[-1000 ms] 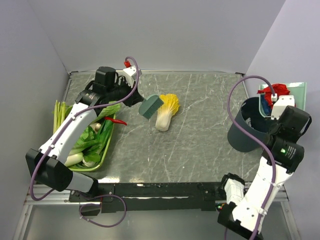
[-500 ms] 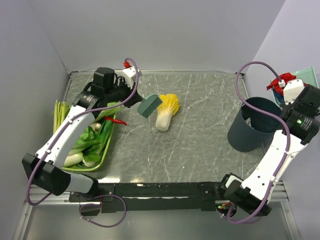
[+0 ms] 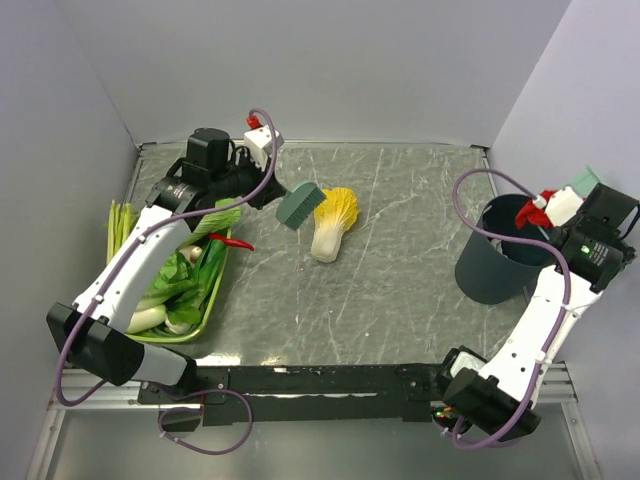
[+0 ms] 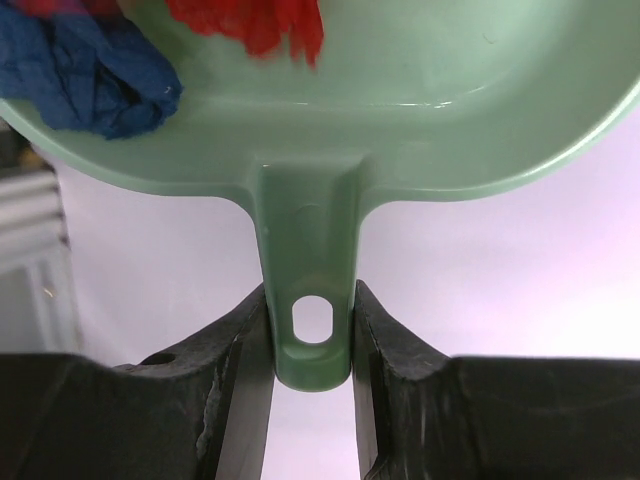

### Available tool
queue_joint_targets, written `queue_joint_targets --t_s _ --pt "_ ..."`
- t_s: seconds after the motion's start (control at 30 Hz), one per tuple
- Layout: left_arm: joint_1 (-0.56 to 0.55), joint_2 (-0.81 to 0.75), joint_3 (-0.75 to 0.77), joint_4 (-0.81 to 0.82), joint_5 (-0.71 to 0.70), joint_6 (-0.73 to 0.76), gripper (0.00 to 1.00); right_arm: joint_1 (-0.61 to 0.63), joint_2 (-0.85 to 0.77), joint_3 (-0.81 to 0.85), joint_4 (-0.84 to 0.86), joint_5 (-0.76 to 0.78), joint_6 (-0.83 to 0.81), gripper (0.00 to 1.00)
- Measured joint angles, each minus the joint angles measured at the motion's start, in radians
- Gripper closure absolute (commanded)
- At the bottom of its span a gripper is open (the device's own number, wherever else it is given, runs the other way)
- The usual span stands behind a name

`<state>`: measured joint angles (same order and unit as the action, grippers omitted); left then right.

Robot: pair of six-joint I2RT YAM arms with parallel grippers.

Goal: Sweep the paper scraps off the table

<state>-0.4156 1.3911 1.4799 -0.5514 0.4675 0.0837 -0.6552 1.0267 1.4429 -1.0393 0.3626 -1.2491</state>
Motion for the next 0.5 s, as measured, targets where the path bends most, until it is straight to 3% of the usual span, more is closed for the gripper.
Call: queue_joint_targets --t_s 0.5 --pt "-0.002 0.034 0.030 -0.006 0.003 -0.022 0.99 0.062 -0.057 -0.109 0.142 0.132 -0.166 1.00"
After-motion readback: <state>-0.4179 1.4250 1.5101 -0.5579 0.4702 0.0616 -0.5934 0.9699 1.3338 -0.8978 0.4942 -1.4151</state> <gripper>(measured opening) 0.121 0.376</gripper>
